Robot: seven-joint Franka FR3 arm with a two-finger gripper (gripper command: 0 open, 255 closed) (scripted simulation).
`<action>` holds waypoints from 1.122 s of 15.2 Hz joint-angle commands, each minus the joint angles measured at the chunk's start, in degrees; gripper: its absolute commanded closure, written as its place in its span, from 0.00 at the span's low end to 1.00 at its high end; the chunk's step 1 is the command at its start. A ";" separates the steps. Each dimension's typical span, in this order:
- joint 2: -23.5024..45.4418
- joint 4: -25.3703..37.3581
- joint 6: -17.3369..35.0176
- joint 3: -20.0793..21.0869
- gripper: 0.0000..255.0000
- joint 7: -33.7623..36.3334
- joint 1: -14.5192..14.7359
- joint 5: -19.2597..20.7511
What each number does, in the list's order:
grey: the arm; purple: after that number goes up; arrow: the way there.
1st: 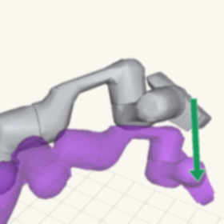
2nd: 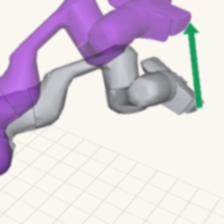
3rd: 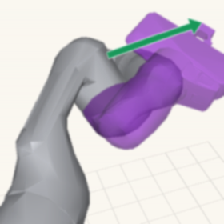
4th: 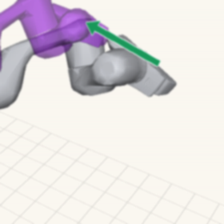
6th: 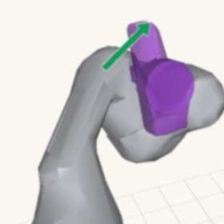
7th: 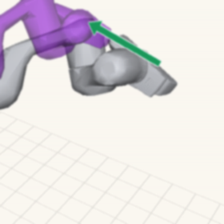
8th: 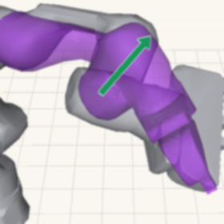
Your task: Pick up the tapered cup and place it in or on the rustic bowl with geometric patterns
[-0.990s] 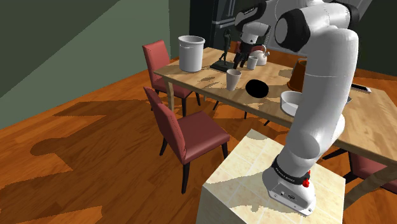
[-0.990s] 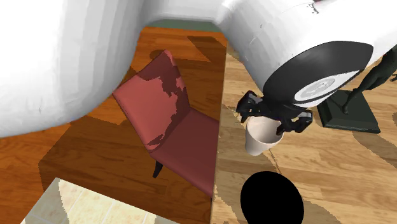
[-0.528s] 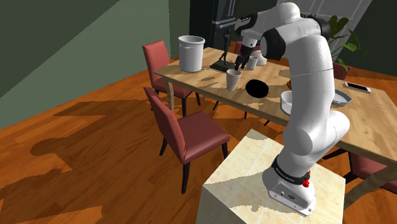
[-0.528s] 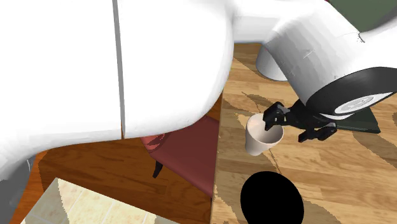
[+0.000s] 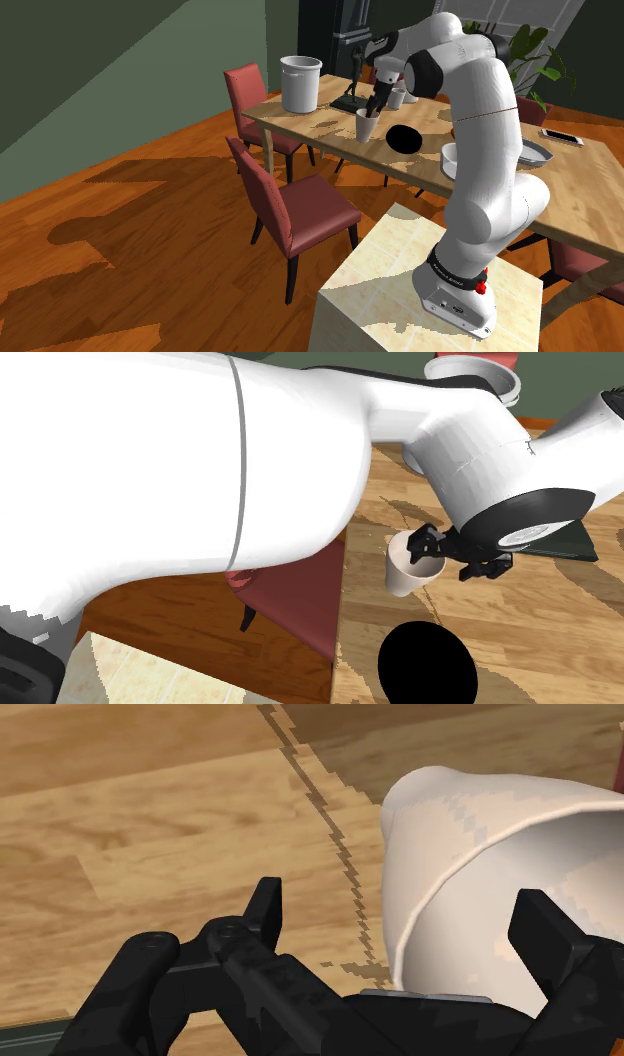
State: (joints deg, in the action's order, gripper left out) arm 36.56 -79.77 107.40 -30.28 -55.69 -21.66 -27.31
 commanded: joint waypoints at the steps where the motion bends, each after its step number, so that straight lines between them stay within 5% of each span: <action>1: 0.10 -0.18 0.28 0.04 0.00 -0.06 0.02 -0.07; 6: 0.10 -0.16 0.27 0.04 0.00 -0.06 0.01 -0.07; 7: 0.10 -0.16 0.27 0.04 1.00 -0.06 0.01 -0.07; 17: -0.14 0.22 -0.31 -0.06 1.00 0.11 0.01 0.08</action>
State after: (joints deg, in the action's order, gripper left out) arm 36.55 -79.74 107.38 -30.27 -55.66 -21.63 -27.33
